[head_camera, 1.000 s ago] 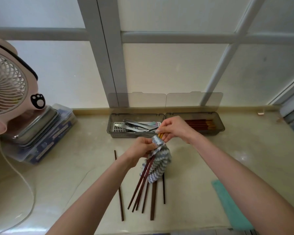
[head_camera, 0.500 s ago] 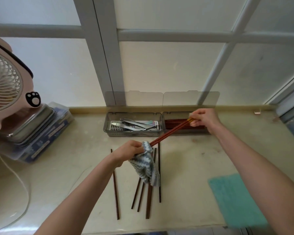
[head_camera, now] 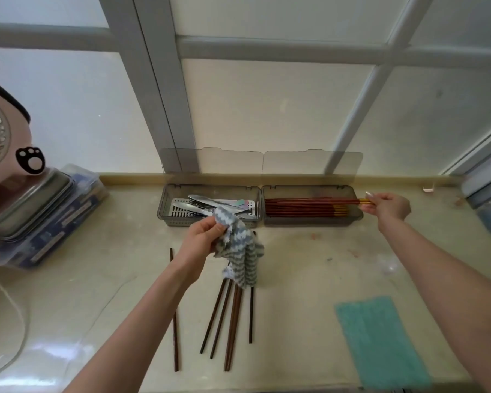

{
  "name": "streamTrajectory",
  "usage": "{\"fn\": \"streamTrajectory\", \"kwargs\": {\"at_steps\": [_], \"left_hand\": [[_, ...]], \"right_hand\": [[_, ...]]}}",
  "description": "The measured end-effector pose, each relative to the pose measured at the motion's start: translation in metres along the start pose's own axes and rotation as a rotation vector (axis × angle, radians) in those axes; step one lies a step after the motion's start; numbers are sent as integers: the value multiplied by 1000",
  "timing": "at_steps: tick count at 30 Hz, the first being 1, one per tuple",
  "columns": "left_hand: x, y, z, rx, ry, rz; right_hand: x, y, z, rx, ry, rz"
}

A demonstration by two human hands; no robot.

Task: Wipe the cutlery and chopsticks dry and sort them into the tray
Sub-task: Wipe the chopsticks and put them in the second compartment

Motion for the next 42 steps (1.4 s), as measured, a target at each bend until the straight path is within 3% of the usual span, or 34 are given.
{"fn": "streamTrajectory", "kwargs": {"at_steps": [8,11,17,22,25,27,29,31,33,36,42], "left_hand": [[8,-2,2,79,-53,83],[12,5,1,138,-63,107],[15,16,2,192,-103,138],[20,31,2,242,-145,188],[20,41,3,281,-168,207],[18,47,4,305,-174,249],[16,53,6,327,-174,292],[14,57,6,338,-166,305],[11,61,7,350,-156,302],[5,67,9,354,-134,303],[-6,72,15,371,-95,301]], "right_hand": [[21,-52,-16,-141,-21,54],[31,-69,-23,-251,-9,202],[37,-76,-21,-249,440,823],[38,-73,-4,-193,687,1062],[30,-78,32,-173,936,949],[33,-83,82,-356,1125,736],[55,-85,141,-766,1199,636],[88,-84,193,-1117,1289,679],[117,-87,228,-1319,1468,794],[133,-92,253,-1416,1707,905],[130,-94,262,-1410,1953,964]]}}
Point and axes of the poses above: each hand's wrist, its own z-axis away from the middle knuckle, its own y-axis out of the back of the hand, x = y × z, the point moved 3 cm from there along -z, towards the middle knuckle, and after that the axes turned 8 degrees about x, right-handed, at the moved point
